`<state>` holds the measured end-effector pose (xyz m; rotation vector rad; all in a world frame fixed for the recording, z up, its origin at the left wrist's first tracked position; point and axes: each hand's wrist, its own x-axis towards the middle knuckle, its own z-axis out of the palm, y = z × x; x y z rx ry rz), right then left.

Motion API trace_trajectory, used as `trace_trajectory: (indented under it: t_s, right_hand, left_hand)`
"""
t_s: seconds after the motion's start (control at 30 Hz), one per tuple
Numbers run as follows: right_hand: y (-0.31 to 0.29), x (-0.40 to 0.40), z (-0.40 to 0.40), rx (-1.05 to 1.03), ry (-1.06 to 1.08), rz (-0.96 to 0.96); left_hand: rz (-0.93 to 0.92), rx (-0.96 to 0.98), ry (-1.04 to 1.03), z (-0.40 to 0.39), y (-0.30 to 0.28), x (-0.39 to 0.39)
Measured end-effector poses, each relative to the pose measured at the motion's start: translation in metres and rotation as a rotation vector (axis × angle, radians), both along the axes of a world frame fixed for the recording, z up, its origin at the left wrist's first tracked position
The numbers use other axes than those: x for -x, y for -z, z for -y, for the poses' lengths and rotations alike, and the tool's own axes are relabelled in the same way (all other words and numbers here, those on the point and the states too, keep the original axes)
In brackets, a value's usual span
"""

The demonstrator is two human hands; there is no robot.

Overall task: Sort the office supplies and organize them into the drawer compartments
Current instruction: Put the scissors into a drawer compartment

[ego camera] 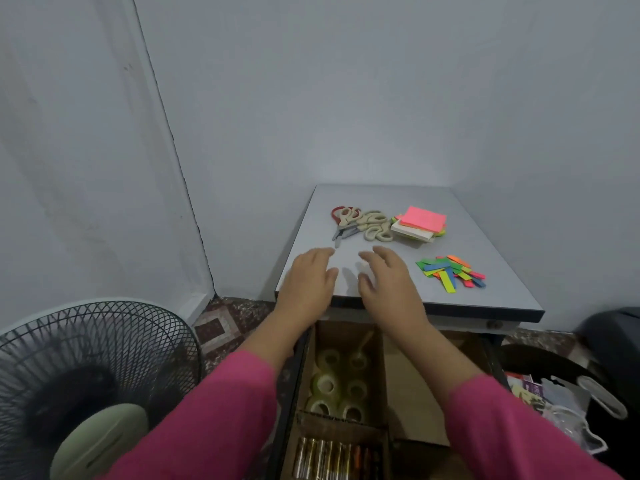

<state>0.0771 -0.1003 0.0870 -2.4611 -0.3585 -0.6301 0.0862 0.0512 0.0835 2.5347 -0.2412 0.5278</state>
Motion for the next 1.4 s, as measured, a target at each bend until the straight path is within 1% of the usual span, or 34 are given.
trace_trajectory:
  t_s: [0.07,0.1,0.17,0.3,0.47,0.6,0.77,0.97,1.17,1.4]
  right_hand:
    - [-0.008,-0.032,-0.003,0.045,0.031,-0.192]
    - [-0.008,-0.045,-0.003,0.089,0.031,-0.232]
    - [-0.009,-0.067,-0.003,0.162,0.022,-0.248]
    - [-0.004,-0.093,-0.007,0.269,0.014,-0.194]
    - [-0.002,-0.122,-0.014,0.362,0.046,-0.138]
    - [0.001,-0.138,-0.016,0.396,0.039,-0.211]
    - [0.004,-0.141,-0.013,0.4,0.057,-0.325]
    - [0.005,-0.139,-0.013,0.402,0.064,-0.318]
    - [0.006,-0.135,-0.012,0.406,0.034,-0.319]
    - [0.004,-0.108,-0.013,0.429,-0.006,-0.334]
  left_hand:
    - [-0.157,-0.012,-0.014,0.004,-0.002,-0.022]
    - [-0.209,-0.028,-0.023,0.005,-0.002,-0.031]
    - [-0.256,-0.051,-0.047,0.006,-0.002,-0.049]
    - [-0.217,-0.154,-0.06,0.009,0.001,-0.077]
    - [-0.149,-0.2,-0.055,0.01,0.003,-0.114]
    - [-0.147,-0.205,-0.031,0.012,0.002,-0.13]
    - [-0.174,-0.274,0.007,0.013,0.003,-0.141]
    - [-0.174,-0.246,0.036,0.014,0.0,-0.134]
    - [-0.232,-0.16,0.011,0.013,-0.003,-0.122]
    - [-0.254,-0.146,-0.009,0.012,0.002,-0.094]
